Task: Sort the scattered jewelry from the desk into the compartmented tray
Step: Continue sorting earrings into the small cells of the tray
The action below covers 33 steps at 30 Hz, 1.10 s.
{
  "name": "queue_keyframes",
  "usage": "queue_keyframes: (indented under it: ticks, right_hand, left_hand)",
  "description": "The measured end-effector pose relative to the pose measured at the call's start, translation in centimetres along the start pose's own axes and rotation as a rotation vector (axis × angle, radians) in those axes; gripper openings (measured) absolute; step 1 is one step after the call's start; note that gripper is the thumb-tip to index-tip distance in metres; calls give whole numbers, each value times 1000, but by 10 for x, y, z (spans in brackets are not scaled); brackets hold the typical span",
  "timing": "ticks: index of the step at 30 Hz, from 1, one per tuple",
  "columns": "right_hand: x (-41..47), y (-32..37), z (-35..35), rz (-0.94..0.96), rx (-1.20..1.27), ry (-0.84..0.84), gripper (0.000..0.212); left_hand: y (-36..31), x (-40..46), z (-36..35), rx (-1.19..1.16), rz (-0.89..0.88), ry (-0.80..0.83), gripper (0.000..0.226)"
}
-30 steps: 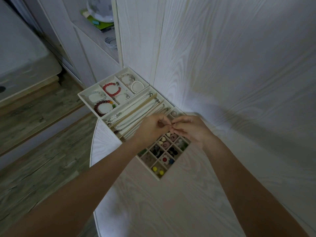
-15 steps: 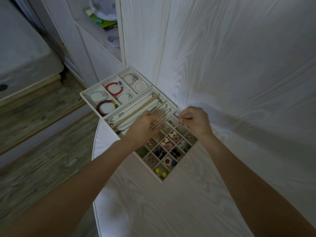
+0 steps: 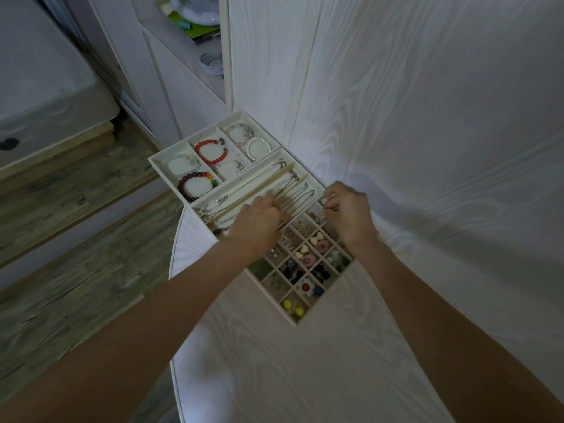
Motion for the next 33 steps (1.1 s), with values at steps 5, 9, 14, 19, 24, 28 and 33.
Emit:
queue_keyframes:
  ticks: [5,9,14,19,24,28,33]
  right_hand:
    - [0,7,-5,198,-159,-39,21]
    - [-4,8,-10,237,-288,-10,25]
    - [-5,10,-13,253,-313,-101,24]
    - [-9,9,-8,190,-242,-185,18]
    - [-10,7,-6,159,-251,-152,15]
    - [-9,5,-5,164,-249,-129,13]
    - [-4,2,0,145,-291,-54,12]
  left_hand:
    - [-1,1,1,29,-14,-6,40]
    - [-2,1,1,34,-15,-2,41]
    - [-2,2,0,46,-7,-4,37]
    - [-3,1,1,33,-10,5,39]
    - [-4,0,2,40,-10,4,40]
    - [-4,0,3,41,-10,1,42]
    - [-4,1,2,30,-6,3,41]
Point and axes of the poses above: each hand's wrist, its own x-axis towards the middle knuckle, its own z-axis out of the back of the hand, y = z × x, the point moved 2 cm from there along x, towards the middle knuckle, and after that the axes turned 15 degrees about -x, right-handed, at the moved point
